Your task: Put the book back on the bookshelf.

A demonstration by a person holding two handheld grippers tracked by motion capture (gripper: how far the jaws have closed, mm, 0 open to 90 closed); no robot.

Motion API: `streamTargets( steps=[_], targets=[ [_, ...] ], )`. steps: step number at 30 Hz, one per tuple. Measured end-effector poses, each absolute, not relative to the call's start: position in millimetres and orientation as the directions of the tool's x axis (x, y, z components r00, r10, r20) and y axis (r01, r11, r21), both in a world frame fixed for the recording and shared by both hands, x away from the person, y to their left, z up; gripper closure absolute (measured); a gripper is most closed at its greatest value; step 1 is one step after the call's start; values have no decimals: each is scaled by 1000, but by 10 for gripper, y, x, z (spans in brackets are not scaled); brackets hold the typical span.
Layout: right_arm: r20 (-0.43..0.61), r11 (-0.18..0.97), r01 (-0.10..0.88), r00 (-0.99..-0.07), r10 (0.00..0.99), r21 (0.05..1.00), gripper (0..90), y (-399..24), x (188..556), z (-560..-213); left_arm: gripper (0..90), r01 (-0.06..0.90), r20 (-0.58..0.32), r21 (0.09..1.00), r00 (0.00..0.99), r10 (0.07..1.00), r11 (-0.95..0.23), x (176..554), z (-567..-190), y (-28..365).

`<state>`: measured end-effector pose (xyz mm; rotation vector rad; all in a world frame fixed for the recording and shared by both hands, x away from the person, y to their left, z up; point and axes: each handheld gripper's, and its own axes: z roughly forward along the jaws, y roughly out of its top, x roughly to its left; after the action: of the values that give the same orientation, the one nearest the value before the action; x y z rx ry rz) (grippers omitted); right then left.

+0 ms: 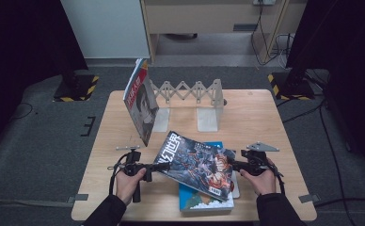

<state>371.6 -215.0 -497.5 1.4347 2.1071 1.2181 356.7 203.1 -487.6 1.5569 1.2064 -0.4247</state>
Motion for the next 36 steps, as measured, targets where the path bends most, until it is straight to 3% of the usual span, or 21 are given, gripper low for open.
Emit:
streamTargets(
  steps=[22,33,36],
  targets=[
    [158,109,611,-367,917,784,275,-2480,3758,-4994,815,827,-808,528,419,413,194,3591,-4510,2144],
    [145,112,615,-352,925,781,283,-2553,3768,-5010,817,778,-794,579,472,382,242,3589,-4197,2201],
    [139,114,614,-349,927,781,285,-2569,3771,-5016,817,751,-765,615,495,412,240,3590,-4081,2206]
  ],
)
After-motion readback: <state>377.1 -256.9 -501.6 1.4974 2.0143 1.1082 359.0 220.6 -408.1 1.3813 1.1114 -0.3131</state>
